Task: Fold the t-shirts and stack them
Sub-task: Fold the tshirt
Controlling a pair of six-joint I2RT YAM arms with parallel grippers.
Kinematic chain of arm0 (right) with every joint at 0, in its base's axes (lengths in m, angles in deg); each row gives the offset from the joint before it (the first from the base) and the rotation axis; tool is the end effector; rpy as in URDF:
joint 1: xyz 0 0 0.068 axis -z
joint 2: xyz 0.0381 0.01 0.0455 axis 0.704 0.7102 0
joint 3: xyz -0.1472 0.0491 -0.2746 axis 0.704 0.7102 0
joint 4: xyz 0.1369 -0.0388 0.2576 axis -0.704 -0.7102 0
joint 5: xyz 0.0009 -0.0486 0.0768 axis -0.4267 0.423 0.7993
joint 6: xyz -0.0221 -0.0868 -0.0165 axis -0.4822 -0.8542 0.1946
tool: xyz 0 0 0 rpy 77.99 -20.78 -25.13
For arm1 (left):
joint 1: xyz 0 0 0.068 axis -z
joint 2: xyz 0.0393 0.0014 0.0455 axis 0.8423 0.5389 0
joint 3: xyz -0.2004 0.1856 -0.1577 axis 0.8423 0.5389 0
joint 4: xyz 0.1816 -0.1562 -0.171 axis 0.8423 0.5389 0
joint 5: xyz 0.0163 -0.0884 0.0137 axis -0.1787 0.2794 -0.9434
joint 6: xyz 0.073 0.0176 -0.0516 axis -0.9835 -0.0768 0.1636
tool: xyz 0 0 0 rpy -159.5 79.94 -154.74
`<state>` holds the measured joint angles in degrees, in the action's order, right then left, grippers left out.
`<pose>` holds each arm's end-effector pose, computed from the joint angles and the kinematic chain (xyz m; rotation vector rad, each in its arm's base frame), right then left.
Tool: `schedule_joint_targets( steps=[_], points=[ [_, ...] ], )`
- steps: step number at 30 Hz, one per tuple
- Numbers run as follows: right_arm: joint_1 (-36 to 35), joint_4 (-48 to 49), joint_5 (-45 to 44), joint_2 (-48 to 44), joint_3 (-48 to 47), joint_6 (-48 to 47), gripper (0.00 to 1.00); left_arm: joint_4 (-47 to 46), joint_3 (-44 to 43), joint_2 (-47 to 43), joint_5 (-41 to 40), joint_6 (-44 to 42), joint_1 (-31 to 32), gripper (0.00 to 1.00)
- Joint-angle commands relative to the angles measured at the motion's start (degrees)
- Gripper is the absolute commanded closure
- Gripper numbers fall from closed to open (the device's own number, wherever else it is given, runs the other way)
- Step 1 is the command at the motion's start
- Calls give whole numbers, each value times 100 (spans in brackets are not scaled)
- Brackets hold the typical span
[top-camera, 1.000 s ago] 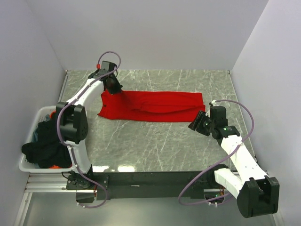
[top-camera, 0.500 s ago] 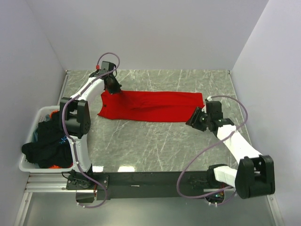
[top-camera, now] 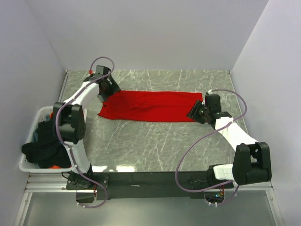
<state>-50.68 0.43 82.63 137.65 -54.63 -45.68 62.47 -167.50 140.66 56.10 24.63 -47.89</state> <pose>0.3129 0.0490 0.2077 0.4080 2.3792 0.5354 0.4897 -0.0757 0.2268 -0.8107 2.4188 -0.2834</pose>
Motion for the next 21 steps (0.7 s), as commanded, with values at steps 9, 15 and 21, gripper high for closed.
schedule_joint_targets(
  steps=[9,15,21],
  points=[
    [1198,-5,-432,-140,351,671,44,247,2132,-1922,-858,314,-158,16],
    [1516,267,-274,106,615,1066,39,142,2336,-1800,-858,482,-308,16],
    [1666,794,77,536,677,1348,38,-69,2336,-1571,-683,605,-440,17]
  ],
)
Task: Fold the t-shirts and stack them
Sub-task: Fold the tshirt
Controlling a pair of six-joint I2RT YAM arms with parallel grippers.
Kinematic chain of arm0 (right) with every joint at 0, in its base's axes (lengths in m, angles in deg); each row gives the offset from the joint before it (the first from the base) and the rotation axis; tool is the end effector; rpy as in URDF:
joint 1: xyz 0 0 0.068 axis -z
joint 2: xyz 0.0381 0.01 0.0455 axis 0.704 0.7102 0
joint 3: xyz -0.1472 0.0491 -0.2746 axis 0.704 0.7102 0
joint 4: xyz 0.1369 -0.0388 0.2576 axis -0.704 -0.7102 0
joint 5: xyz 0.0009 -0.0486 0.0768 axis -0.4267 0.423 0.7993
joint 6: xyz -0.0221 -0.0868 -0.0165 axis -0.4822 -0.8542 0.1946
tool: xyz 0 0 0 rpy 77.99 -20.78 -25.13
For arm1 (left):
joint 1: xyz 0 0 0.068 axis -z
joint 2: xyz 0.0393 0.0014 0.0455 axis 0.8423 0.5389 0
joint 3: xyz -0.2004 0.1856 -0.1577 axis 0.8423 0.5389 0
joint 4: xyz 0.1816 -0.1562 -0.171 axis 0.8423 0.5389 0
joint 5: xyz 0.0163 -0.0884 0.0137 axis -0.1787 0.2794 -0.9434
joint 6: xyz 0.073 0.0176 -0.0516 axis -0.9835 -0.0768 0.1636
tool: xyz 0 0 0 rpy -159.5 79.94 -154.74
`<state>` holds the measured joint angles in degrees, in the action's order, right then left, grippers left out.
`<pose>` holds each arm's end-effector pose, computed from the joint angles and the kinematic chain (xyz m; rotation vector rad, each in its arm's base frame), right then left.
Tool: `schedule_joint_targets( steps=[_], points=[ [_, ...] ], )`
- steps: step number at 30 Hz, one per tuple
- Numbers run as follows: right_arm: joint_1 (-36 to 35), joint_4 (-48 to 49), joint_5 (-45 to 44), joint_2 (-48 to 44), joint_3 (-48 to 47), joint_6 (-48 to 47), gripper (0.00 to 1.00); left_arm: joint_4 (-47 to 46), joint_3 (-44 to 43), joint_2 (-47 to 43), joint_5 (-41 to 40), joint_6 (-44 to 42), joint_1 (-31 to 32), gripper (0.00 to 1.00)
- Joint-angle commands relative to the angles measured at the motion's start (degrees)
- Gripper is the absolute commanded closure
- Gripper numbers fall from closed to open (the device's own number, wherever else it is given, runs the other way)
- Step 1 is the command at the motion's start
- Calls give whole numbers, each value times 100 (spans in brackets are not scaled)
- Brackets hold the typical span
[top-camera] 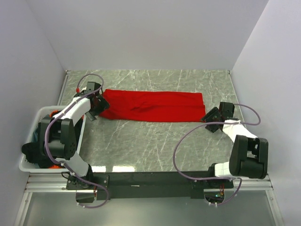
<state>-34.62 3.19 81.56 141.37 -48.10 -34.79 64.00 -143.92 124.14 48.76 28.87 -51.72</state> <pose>0.2978 -0.0381 0.1524 1.0232 2.3181 0.4479 0.3798 -0.0211 0.1997 -1.0429 2.4268 -0.0470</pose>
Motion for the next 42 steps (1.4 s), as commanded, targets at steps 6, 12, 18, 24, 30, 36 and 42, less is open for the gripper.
schedule_joint_targets(
  steps=[6,12,18,24,30,36,42],
  points=[
    [156,976,413,639,-21,584,38,-389,5,239,245,304,-101,20],
    [217,1170,535,965,58,849,40,-486,-22,354,272,339,-101,21],
    [252,1443,536,1132,120,919,43,-425,13,450,105,383,-110,28],
    [305,1425,457,1167,67,919,50,-477,285,503,-9,436,-198,49],
    [367,1373,369,1211,-21,928,79,-600,637,416,95,401,-417,90],
    [656,1223,193,1150,-100,779,100,-1118,1198,-94,587,269,-725,99],
    [1482,907,211,790,-30,603,100,-1654,1630,-455,1246,163,-813,99]
  ],
)
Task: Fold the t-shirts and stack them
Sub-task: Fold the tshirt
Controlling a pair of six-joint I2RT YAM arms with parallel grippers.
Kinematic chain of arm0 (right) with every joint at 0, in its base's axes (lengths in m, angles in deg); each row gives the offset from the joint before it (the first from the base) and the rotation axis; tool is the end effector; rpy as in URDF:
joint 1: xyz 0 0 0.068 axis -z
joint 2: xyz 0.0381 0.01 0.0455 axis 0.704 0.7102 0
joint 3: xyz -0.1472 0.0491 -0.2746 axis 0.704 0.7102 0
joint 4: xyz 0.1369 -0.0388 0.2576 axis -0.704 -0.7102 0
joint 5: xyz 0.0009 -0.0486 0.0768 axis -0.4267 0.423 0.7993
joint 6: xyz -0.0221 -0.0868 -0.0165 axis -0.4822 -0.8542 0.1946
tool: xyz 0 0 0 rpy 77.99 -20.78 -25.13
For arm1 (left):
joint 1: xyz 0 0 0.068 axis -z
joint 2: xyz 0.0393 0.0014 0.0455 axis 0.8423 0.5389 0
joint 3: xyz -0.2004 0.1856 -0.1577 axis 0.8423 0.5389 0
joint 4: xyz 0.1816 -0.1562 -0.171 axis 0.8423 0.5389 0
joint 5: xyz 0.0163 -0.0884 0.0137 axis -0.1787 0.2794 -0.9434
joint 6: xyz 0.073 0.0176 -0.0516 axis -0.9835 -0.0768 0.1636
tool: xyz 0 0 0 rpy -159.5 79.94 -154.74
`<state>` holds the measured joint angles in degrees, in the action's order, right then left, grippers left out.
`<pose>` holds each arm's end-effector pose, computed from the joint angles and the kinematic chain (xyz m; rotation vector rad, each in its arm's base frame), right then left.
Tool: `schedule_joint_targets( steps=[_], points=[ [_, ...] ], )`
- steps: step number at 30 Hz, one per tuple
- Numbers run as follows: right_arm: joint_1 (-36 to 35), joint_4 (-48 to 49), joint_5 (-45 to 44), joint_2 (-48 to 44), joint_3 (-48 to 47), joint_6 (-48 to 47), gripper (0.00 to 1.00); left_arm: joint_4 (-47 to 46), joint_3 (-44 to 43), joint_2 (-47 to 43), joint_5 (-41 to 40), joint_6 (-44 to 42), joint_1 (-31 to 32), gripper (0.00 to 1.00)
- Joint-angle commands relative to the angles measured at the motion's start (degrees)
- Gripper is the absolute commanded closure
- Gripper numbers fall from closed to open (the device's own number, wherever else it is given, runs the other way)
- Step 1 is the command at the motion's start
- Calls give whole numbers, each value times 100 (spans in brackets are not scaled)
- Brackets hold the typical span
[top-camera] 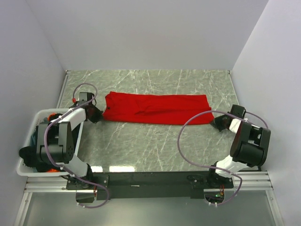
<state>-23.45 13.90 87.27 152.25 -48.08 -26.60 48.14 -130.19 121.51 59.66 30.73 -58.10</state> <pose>0.3115 -0.0970 0.1152 1.3641 2.1373 0.5512 0.3568 0.0055 0.1537 -1.1567 2.3602 -0.2969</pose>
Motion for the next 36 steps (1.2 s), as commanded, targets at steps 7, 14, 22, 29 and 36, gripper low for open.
schedule_joint_targets(
  steps=[7,14,22,29,36],
  points=[
    [823,-656,-552,-492,47,-480,100,-104,714,-359,525,215,-175,99],
    [867,-1016,-693,-799,311,-533,89,98,1417,-887,491,505,-175,99],
    [867,-1526,-948,-1431,302,-656,62,591,1594,-1212,227,470,-175,89],
    [753,-1615,-834,-2276,311,-542,45,574,1568,-1159,297,330,-166,64],
    [96,-1694,-992,-2645,100,-717,42,933,891,-1238,-183,66,9,37]
  ],
)
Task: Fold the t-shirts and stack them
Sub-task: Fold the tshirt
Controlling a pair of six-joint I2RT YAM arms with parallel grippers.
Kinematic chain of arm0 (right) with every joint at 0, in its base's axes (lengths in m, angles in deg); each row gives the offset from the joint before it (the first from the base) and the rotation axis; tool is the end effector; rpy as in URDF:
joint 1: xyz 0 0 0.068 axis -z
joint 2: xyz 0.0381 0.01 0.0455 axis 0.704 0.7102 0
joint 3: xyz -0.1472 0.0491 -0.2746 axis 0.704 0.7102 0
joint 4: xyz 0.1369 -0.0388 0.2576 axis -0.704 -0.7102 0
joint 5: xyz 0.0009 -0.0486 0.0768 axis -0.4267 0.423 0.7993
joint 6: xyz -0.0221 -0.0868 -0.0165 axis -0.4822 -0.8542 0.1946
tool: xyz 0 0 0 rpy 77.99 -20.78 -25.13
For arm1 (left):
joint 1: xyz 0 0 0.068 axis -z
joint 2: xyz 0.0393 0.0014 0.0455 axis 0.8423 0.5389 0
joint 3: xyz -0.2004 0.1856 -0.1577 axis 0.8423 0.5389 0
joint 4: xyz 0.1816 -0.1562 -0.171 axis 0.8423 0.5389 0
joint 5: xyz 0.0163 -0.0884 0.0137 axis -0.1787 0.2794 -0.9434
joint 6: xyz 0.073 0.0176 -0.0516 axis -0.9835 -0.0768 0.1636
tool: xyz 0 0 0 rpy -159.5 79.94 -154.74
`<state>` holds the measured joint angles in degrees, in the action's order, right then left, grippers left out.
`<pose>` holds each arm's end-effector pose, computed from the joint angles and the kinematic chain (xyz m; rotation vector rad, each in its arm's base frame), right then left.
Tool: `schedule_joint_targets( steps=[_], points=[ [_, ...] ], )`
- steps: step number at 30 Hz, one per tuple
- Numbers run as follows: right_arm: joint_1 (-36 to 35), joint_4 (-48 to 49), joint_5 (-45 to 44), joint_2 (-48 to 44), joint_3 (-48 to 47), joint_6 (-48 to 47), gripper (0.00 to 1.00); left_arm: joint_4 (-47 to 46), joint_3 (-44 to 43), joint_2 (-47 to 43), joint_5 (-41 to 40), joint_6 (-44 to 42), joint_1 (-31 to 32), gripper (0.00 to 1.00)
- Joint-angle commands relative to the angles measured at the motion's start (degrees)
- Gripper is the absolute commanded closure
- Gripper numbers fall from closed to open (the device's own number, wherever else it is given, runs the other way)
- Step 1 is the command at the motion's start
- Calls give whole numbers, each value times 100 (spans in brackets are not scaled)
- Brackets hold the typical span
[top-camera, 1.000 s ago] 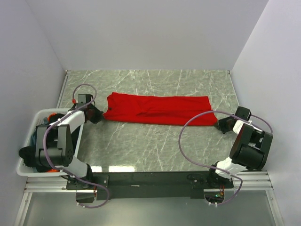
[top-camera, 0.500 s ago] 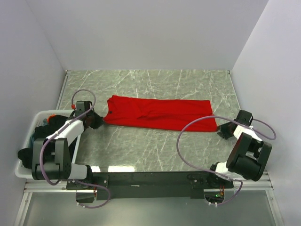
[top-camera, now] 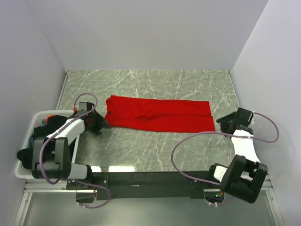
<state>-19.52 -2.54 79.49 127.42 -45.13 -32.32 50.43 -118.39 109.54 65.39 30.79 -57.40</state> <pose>0.2422 -0.1009 0.1872 1.3086 2.0359 0.3226 0.2882 -0.0070 0.1459 -1.1396 2.4395 -0.4069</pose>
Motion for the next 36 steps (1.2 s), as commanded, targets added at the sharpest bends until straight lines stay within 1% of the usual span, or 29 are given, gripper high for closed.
schedule_joint_targets(
  steps=[1,2,3,5,7,9,10,11,13,15,16,17,18,20,24,26,27,28,30,31,33,34,36],
  points=[
    [-448,-50,-249,-197,-282,-197,42,809,-420,-102,-846,42,-34,30],
    [-597,-41,-284,-215,-326,-320,42,862,-482,-137,-925,7,-25,27],
    [-964,-24,-389,-241,-422,-390,42,906,-544,-164,-1065,-11,18,24],
    [-1309,178,-408,-312,-493,-679,41,1072,-720,-278,-1198,-46,203,19],
    [-1852,388,-189,-347,-581,-891,41,1187,-843,-409,-1443,-55,405,18],
    [-2302,609,-126,-295,-791,-1330,41,1362,-1027,-480,-1619,-55,676,18],
    [-2495,627,-126,-181,-888,-1488,41,1407,-1098,-524,-1811,-55,782,20],
    [-3036,670,-118,-111,-994,-1786,41,1451,-1220,-542,-1883,-64,896,20],
    [-3496,732,-126,126,-1319,-2051,41,1548,-1387,-524,-2032,-47,1265,23],
    [-4164,741,-249,329,-1704,-2420,41,1601,-1511,-463,-2182,-46,1590,26],
    [-4376,706,-302,556,-1846,-2543,41,1618,-1616,-358,-2217,-46,1688,27],
    [-4743,680,-380,697,-2004,-2745,41,1618,-1652,-296,-2244,-38,1749,28],
    [-4904,645,-407,855,-2293,-2808,42,1618,-1669,-235,-2244,-29,1820,28],
    [-5202,557,-416,1295,-2567,-3009,42,1522,-1643,-41,-2174,-37,1838,29],
    [-6045,460,-679,2007,-3339,-3396,42,1075,-1529,222,-2122,-195,1934,32],
    [-6275,442,-811,2481,-3612,-3616,42,812,-1555,416,-2060,-336,1961,34],
    [-6389,416,-829,2666,-3910,-3695,42,749,-1590,495,-2077,-371,2013,35],
    [-6599,329,-1064,3033,-4078,-3844,42,696,-1651,652,-2094,-406,2040,37],
    [-6820,284,-1198,3543,-4508,-4003,42,590,-1713,881,-2103,-486,2066,40],
    [-7047,232,-1355,3703,-4650,-4195,42,555,-1731,943,-2112,-521,2075,43],
    [-7233,126,-1497,4193,-5045,-4293,42,494,-1722,1136,-2139,-521,2075,49],
    [-7391,39,-1619,4345,-5168,-4528,43,493,-1705,1198,-2156,-495,2075,52],
    [-7497,-15,-1673,4739,-5466,-4627,44,528,-1670,1356,-2174,-451,2075,53]
  ],
)
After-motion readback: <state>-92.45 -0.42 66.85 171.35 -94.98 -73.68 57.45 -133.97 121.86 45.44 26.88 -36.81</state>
